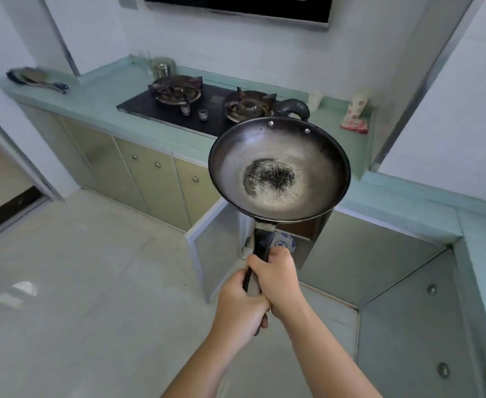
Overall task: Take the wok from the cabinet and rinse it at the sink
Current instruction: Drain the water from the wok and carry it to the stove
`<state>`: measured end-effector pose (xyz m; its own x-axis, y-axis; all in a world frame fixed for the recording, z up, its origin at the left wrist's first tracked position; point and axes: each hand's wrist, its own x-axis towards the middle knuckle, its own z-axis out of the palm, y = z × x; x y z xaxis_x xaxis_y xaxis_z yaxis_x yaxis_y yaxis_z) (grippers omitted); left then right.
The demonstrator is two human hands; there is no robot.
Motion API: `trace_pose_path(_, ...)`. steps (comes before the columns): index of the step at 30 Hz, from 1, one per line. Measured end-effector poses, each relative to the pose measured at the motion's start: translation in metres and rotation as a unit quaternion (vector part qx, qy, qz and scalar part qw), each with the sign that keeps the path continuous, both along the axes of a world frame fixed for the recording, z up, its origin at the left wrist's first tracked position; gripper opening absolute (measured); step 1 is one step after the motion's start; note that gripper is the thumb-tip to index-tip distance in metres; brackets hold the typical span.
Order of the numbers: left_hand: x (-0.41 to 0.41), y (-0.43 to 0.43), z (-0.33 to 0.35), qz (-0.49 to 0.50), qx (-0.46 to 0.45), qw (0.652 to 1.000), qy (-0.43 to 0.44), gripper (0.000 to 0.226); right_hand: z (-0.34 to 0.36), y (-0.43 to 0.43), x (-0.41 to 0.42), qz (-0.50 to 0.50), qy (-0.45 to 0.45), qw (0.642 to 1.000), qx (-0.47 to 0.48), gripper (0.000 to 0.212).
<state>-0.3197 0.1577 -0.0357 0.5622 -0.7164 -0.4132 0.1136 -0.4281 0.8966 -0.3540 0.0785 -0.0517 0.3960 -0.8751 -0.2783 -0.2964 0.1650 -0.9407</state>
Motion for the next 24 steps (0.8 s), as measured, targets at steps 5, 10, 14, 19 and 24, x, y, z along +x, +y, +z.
trace_pose_path(5, 0.045, -0.007, -0.001, 0.013, 0.002, 1.000, -0.006, 0.031, 0.000, -0.007, 0.048, 0.017, -0.009, 1.000, 0.002, 0.014)
trace_pose_path(10, 0.101, -0.017, -0.003, 0.001, -0.004, 1.000, -0.001, 0.032, 0.000, -0.015, 0.102, -0.005, -0.013, 1.000, 0.004, 0.019)
trace_pose_path(14, 0.149, -0.030, -0.004, -0.036, -0.009, 0.999, 0.002, 0.032, 0.004, -0.026, 0.143, -0.047, -0.023, 0.999, 0.003, 0.030)
trace_pose_path(19, 0.189, -0.061, -0.005, -0.093, -0.018, 0.995, 0.005, 0.029, 0.002, -0.053, 0.175, -0.098, -0.026, 0.995, 0.005, 0.041)
trace_pose_path(24, 0.202, -0.100, -0.009, -0.140, -0.014, 0.990, 0.009, 0.027, -0.003, -0.088, 0.181, -0.149, -0.013, 0.989, 0.016, 0.038)
